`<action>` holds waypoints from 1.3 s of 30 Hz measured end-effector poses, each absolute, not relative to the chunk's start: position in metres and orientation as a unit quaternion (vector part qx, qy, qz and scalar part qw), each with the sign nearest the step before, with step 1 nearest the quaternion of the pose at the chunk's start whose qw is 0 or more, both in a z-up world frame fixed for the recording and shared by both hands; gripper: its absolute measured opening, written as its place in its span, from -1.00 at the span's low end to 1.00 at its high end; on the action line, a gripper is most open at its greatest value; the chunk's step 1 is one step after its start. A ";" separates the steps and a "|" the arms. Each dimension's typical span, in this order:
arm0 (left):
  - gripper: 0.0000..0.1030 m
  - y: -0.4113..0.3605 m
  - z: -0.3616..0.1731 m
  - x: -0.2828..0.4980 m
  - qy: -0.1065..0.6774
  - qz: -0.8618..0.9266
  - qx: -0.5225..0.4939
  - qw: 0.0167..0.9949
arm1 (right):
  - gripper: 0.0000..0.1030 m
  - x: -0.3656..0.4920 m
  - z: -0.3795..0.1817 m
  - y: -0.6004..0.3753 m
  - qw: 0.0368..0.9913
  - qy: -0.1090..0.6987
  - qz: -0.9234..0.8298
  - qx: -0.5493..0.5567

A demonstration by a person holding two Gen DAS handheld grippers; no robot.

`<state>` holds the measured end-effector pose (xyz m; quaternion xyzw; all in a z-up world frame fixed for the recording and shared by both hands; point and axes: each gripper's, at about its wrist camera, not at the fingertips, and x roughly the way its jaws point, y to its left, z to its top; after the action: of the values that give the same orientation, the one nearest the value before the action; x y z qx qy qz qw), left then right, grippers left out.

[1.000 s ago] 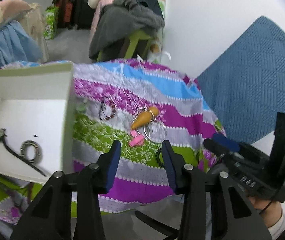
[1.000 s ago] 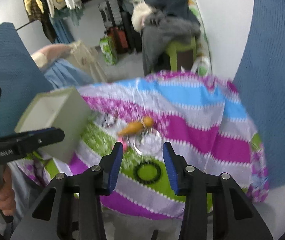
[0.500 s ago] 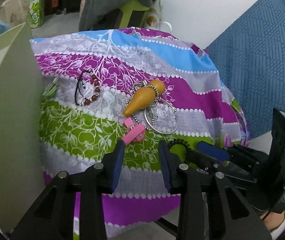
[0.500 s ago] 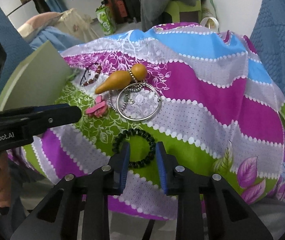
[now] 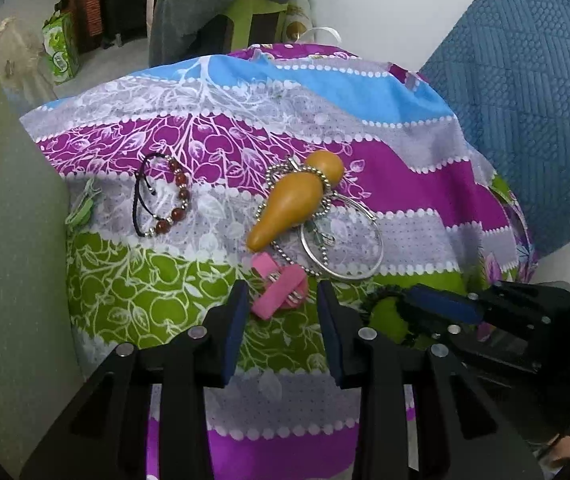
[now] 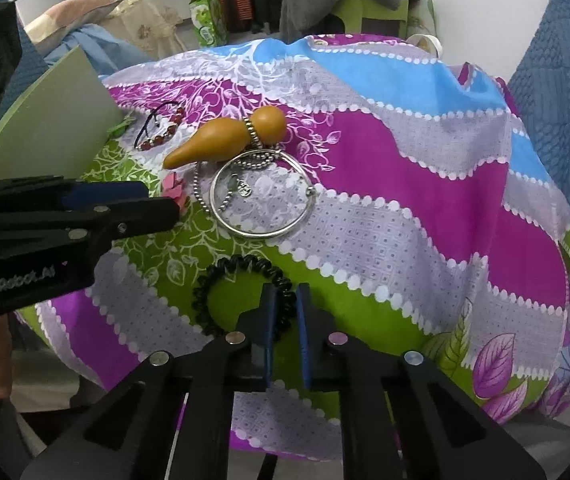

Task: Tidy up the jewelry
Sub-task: 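Grasp the pink hair clip with the left tool while the right tool grasps the black coil hair tie, then carry the pink clip and coil into the white box and open both tools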

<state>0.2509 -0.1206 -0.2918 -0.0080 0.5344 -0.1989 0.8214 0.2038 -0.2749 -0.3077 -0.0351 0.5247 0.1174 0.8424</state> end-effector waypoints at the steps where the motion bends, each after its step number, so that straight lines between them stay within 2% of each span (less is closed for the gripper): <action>1: -0.31 -0.121 -0.293 0.252 0.534 -0.199 -0.005 0.822 | -0.85 0.203 -0.306 -0.277 0.844 0.522 0.116 -0.032; 4: -0.32 -0.127 -0.297 0.252 0.537 -0.206 0.007 0.818 | -0.85 0.203 -0.300 -0.281 0.850 0.515 0.109 -0.023; 5: -0.43 -0.129 -0.298 0.250 0.536 -0.208 0.012 0.818 | -0.85 0.203 -0.299 -0.282 0.851 0.513 0.108 -0.020; 8: -0.43 -0.134 -0.298 0.248 0.531 -0.205 0.026 0.822 | -0.85 0.203 -0.296 -0.284 0.853 0.511 0.104 -0.015; 15: -0.45 -0.120 -0.283 0.243 0.527 -0.202 -0.022 0.826 | -0.85 0.197 -0.281 -0.287 0.862 0.499 0.093 -0.004; 26: -0.45 -0.080 -0.239 0.208 0.514 -0.188 -0.107 0.830 | -0.85 0.171 -0.247 -0.282 0.870 0.485 0.083 0.018; 39: -0.45 -0.027 -0.150 0.192 0.470 -0.180 -0.135 0.853 | -0.85 0.169 -0.153 -0.260 0.898 0.433 0.071 0.026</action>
<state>0.1924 -0.0275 -0.1503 -0.1350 0.4703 -0.1804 0.8533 0.1693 -0.2603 -0.1526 0.0261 0.4325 0.0708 0.8985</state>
